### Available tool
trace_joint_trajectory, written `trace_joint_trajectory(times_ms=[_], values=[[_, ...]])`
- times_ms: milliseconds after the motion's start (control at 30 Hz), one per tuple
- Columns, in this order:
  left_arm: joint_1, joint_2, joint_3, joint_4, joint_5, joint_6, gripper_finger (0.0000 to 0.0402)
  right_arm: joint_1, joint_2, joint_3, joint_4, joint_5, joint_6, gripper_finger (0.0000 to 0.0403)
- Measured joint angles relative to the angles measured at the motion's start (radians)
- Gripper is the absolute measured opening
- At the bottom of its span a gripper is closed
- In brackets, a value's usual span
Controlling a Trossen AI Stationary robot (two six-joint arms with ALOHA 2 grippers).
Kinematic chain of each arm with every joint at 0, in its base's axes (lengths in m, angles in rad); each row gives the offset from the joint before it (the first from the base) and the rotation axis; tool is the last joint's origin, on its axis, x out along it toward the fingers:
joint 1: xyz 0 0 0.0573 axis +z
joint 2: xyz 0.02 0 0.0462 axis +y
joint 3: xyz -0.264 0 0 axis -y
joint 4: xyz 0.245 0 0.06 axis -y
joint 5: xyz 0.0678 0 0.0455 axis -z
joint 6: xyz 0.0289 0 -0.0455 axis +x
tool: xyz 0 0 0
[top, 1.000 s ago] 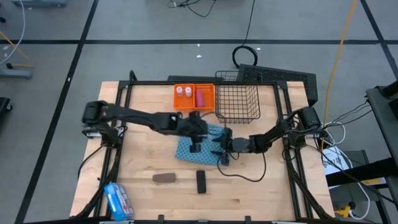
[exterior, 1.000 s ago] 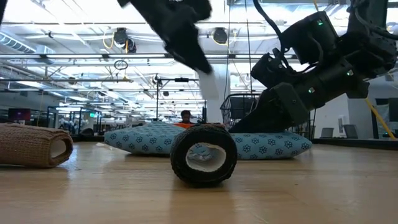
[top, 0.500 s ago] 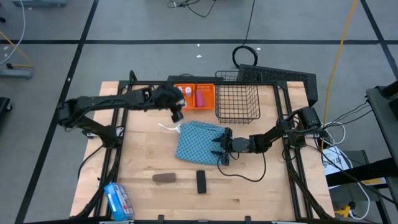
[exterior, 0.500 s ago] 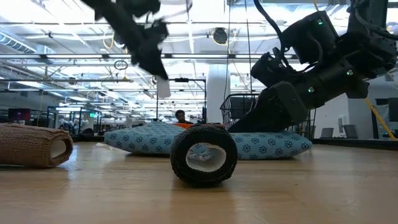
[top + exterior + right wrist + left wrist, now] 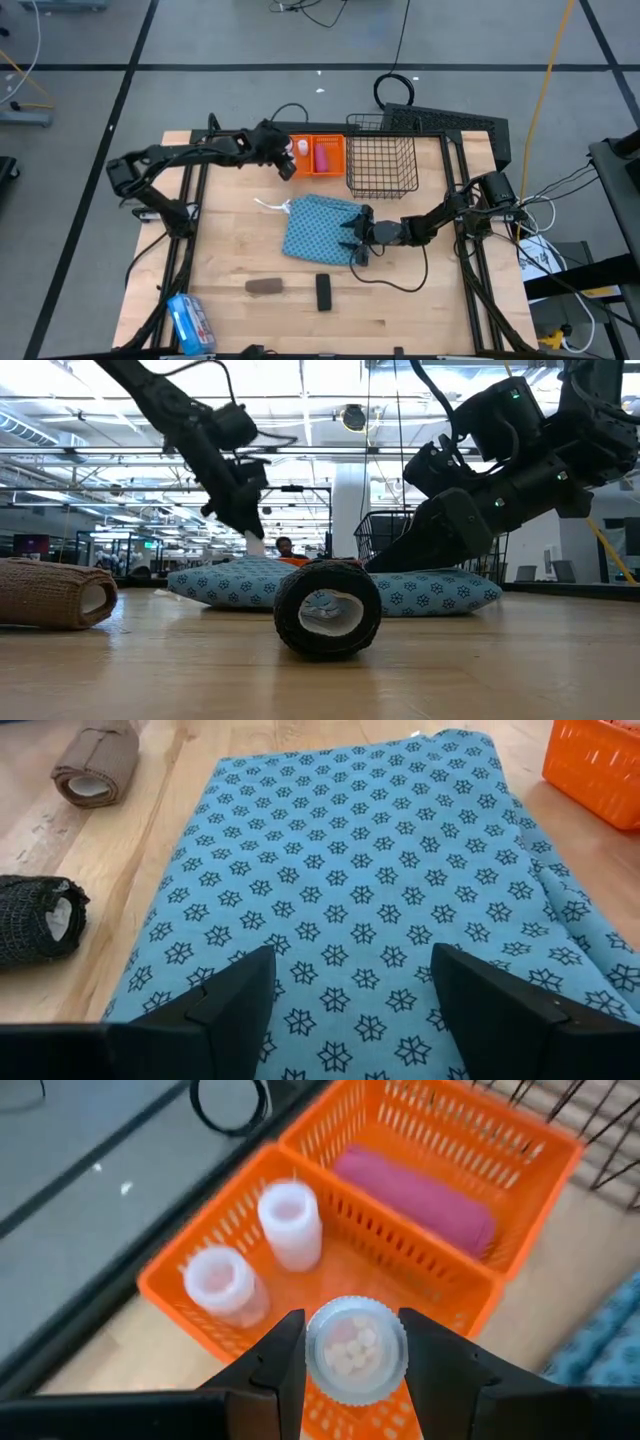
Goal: Pick & Place Medicine items
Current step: Put the transparent pill bottle into the left orange basket
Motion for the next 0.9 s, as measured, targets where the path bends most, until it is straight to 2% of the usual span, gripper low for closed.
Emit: trace_joint_trajectory(times_ms=[300, 667, 900], values=[[-0.005, 0.127, 0.000, 0.019, -0.013, -0.016, 0.0138, 0.000, 0.000, 0.000, 0.000, -0.001, 0.000, 0.0256], [-0.004, 0.157, 0.003, 0.036, -0.020, -0.018, 0.0141, 0.000, 0.000, 0.000, -0.001, -0.001, 0.000, 0.0256], [-0.004, 0.162, 0.000, 0.027, -0.020, -0.019, 0.0195, 0.000, 0.000, 0.000, -0.001, -0.001, 0.000, 0.0256]])
